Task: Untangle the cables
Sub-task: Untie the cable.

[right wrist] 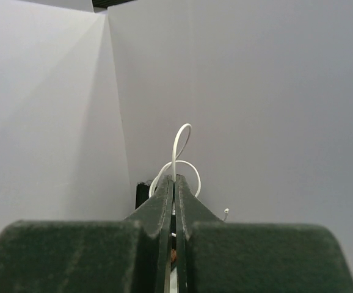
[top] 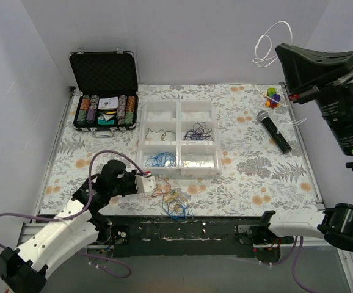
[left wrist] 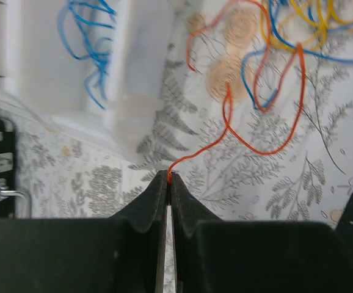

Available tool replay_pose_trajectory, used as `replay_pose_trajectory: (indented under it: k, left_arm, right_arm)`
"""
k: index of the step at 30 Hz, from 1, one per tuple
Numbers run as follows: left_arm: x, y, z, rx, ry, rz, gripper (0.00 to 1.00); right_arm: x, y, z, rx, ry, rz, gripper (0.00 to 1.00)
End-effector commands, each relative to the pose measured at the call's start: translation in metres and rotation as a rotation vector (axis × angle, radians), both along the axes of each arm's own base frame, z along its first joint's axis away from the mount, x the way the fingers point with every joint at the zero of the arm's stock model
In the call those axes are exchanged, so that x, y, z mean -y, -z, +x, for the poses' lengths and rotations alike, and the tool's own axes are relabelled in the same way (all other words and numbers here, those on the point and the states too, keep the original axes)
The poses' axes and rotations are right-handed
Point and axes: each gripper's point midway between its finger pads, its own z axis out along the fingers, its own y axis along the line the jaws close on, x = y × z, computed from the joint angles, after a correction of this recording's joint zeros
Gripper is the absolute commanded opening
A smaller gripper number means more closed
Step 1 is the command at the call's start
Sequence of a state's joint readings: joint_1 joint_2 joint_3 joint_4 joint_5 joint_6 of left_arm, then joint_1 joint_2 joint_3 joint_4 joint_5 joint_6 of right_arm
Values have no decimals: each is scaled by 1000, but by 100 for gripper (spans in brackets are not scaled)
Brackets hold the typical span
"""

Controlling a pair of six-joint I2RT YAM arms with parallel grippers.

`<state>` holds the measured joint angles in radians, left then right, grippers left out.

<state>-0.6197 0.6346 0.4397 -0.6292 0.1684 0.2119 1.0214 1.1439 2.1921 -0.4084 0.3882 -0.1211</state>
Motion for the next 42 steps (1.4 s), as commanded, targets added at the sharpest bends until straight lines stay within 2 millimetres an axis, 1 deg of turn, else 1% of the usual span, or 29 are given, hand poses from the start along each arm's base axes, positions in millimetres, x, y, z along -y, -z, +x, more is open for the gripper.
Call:
replay_pose_trajectory:
  k: [1,3,4,5,7,9,12,15,17,20,21,25,29,30,33,36,39,40,42]
  left_arm:
    - [34,-99,35,168,-35,-258,0]
    - [46,-143,42,225,-37,-361,0]
    - [50,-167,43,255,-26,-408,0]
    - [55,-187,43,271,-14,-451,0]
    - [62,-227,39,316,27,-524,0]
    - [68,-259,33,328,53,-601,0]
    - [69,-295,23,371,97,-659,0]
    - [65,-327,17,431,100,-712,0]
    - [61,-338,14,459,103,-725,0]
    - [57,-342,10,478,103,-724,0]
    - [56,-338,9,474,103,-711,0]
    - [51,-324,6,462,97,-674,0]
    - [46,-299,6,440,87,-598,0]
    - [44,-289,7,429,78,-575,0]
    - [35,-250,11,391,51,-468,0]
    - [24,-222,13,384,7,-413,0]
    - [16,-211,13,413,-12,-390,0]
    - [14,-211,15,428,-26,-387,0]
    - [11,-212,18,436,-43,-382,0]
  right_arm:
    - [-32,13,15,-26,-25,-43,1]
    - [-43,25,21,-52,-27,-71,1]
    - [-49,31,25,-64,-30,-86,1]
    - [-55,38,28,-76,-33,-96,1]
    - [-66,48,32,-93,-48,-113,1]
    - [-76,58,37,-113,-56,-132,1]
    - [-91,74,44,-144,-68,-157,1]
    - [-105,90,51,-171,-70,-194,1]
    - [-113,102,57,-191,-64,-218,1]
    - [-120,112,64,-208,-56,-235,1]
    - [-121,115,66,-211,-53,-238,1]
    - [-118,106,69,-202,-29,-216,1]
    - [-106,91,72,-184,10,-173,1]
    - [-101,85,72,-176,20,-158,1]
    - [-85,64,69,-140,50,-103,1]
    - [-68,50,66,-115,93,-80,1]
    - [-53,41,63,-96,129,-64,1]
    - [-49,39,62,-93,135,-61,1]
    - [-49,40,62,-95,137,-65,1]
